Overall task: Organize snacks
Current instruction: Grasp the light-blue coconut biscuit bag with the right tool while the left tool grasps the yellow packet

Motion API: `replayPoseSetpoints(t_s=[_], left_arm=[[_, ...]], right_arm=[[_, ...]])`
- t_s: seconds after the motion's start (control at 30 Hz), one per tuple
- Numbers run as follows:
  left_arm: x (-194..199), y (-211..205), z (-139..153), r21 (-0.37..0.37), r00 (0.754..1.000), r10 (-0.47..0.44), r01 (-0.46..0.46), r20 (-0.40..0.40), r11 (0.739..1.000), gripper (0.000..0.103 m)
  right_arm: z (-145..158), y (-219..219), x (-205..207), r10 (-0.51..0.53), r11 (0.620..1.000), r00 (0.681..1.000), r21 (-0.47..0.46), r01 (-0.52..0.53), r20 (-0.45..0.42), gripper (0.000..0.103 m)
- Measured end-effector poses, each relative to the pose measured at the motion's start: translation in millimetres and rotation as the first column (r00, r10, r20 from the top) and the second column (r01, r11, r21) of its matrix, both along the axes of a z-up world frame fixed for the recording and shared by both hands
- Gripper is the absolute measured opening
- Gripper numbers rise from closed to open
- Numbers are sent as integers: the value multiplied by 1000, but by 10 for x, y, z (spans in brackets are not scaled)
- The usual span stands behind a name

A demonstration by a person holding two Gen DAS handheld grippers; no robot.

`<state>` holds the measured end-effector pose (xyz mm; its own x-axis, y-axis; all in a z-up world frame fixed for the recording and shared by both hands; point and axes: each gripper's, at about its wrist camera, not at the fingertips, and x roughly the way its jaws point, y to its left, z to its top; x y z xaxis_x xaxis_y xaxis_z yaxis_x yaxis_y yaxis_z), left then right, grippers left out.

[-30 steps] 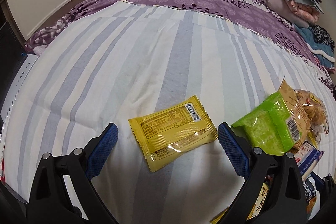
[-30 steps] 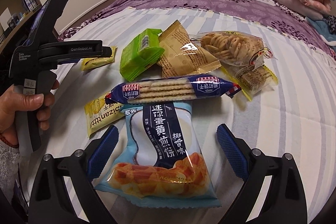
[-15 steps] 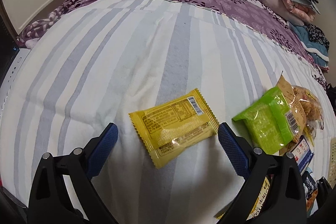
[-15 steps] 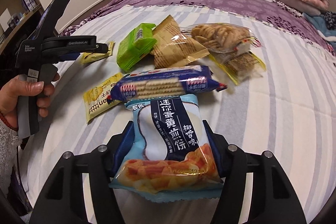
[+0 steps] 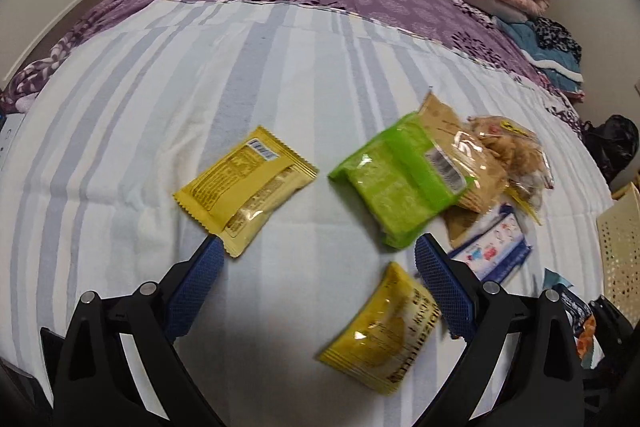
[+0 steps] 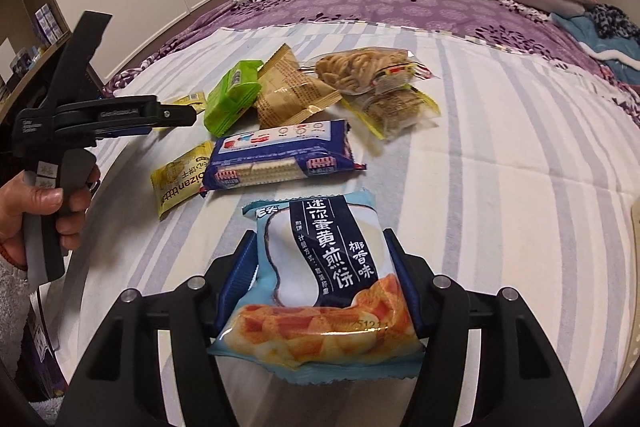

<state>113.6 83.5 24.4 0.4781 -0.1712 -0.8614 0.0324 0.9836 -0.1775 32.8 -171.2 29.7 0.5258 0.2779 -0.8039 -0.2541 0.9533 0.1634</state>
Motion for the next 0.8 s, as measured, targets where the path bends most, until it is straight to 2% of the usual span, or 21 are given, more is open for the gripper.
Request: replayPoseSetpoints(t_s=[0.1,0.2,0.37,0.6,0.7,0.77,0.8], left_arm=[[2,-35,77,41,999,-32,30,37,999,97],[81,71,75,115,999,-16,10,50,993,97],[295,288,-83,244,1000,-14,7,24,970,97],[424,321,-247,279,998,-57,53,7,959,96],[414,302,-226,254,997,-69,62,18,965,80],[397,270,-206,273,997,-71,63,21,960,71],[386,261,-192,284,997,-68,59,22,957,61]], right_arm=[[-1,-43,-40,-6,1000,1000,7,6,-1,62],[1,-40,-62,-4,1000,1000,9,4,1,62],[-5,-34,-73,-3,1000,1000,12,3,-1,62],[-5,-20,-70,1,1000,1000,4,-1,-4,62],[-1,-31,-74,-4,1000,1000,6,4,-4,62],[5,-44,-79,-10,1000,1000,8,10,-3,61],[9,-50,-81,-13,1000,1000,9,13,-2,61]])
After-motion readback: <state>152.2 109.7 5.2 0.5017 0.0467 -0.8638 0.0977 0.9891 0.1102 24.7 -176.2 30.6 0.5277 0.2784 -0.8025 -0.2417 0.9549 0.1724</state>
